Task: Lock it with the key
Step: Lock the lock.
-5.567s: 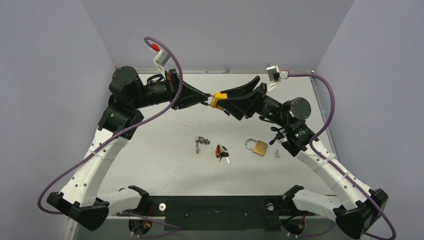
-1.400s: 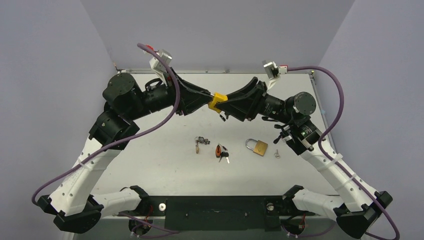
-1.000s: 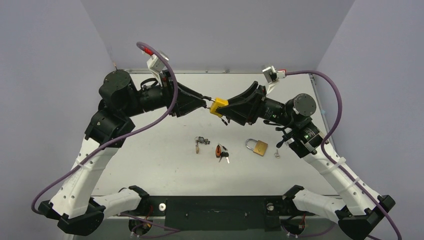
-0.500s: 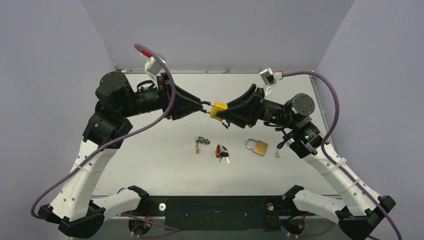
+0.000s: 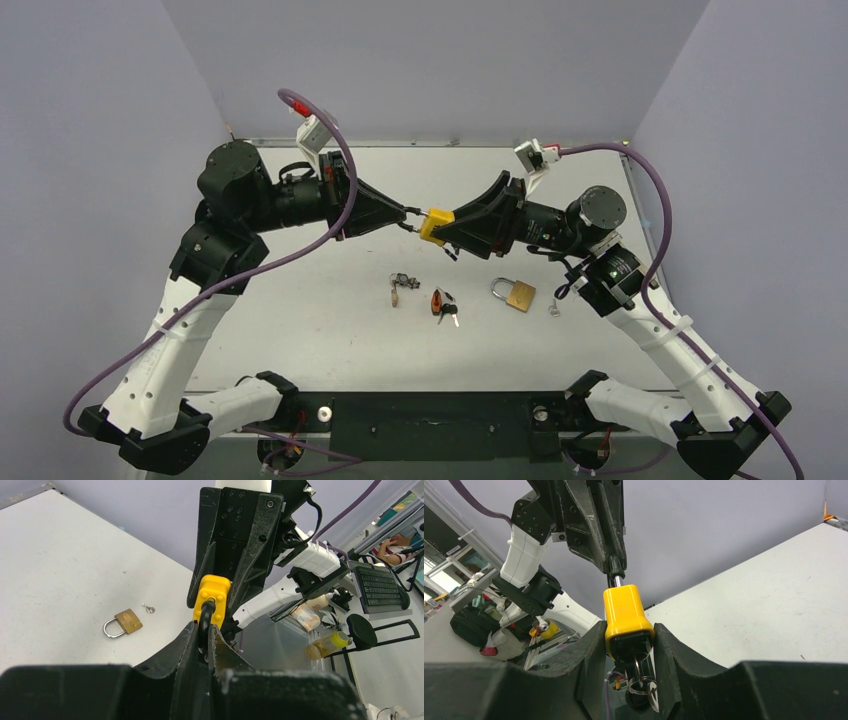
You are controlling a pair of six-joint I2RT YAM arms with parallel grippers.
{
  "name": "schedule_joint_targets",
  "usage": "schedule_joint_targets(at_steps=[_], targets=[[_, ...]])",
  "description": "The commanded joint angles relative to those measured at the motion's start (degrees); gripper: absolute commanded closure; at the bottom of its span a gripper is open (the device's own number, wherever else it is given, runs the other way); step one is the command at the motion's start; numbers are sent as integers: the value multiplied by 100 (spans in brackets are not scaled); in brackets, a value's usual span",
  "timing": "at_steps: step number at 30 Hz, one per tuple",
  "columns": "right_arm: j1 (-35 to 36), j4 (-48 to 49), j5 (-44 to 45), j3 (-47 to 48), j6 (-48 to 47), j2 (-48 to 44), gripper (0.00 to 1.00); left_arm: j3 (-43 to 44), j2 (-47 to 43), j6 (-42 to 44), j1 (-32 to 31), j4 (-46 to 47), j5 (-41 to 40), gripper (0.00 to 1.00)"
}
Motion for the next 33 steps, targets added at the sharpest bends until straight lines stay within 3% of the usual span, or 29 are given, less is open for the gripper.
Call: schedule_joint_targets(at_steps=[1, 6, 12, 17, 25, 33], targets=[[34, 346, -62, 254, -114, -143, 100, 38, 24, 144, 36, 10, 176, 100], [32, 529, -177, 263, 65, -50, 100, -165, -87, 209, -38, 67, 277, 100], [31, 1860, -412, 152, 1027, 208, 100, -348, -290, 460, -231, -16, -17, 100], [64, 2429, -460, 229, 1534, 430, 100, -510, -380, 511, -526, 109, -257, 100], [395, 1380, -52, 655, 718, 583, 100, -887, -408, -9, -610, 631, -369, 100], [442, 1026, 370, 765, 274, 523, 100, -1178, -384, -458, -645, 1006, -359, 100]])
